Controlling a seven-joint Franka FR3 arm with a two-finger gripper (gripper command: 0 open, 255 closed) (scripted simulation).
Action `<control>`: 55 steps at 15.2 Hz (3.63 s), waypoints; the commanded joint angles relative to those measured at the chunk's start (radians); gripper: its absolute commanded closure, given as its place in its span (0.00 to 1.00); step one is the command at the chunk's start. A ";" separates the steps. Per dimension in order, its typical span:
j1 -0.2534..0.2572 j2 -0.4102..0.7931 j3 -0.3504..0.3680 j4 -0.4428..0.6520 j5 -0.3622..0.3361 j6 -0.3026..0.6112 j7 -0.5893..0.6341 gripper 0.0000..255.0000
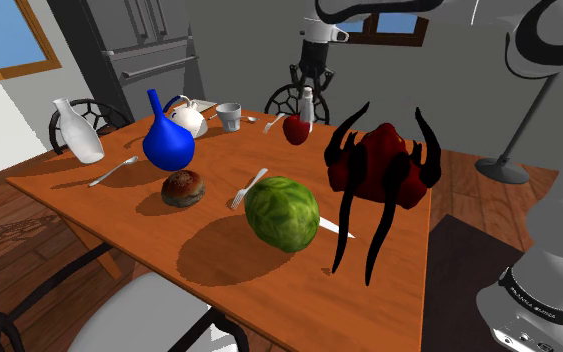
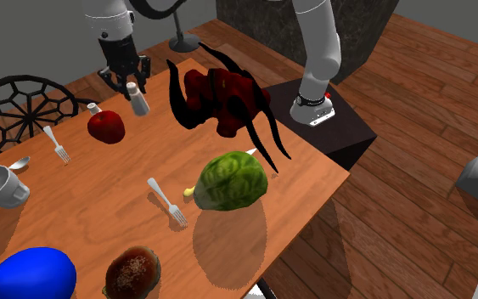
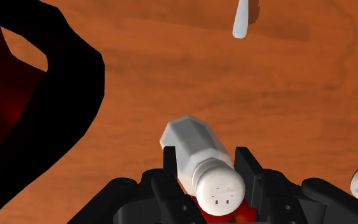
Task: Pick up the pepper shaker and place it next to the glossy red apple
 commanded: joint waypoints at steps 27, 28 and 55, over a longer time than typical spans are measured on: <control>-0.052 0.046 -0.035 -0.329 -0.049 0.351 0.029 1.00; -0.051 0.051 -0.038 -0.336 -0.053 0.362 0.031 1.00; -0.072 0.017 -0.020 -0.325 -0.028 0.321 0.014 0.00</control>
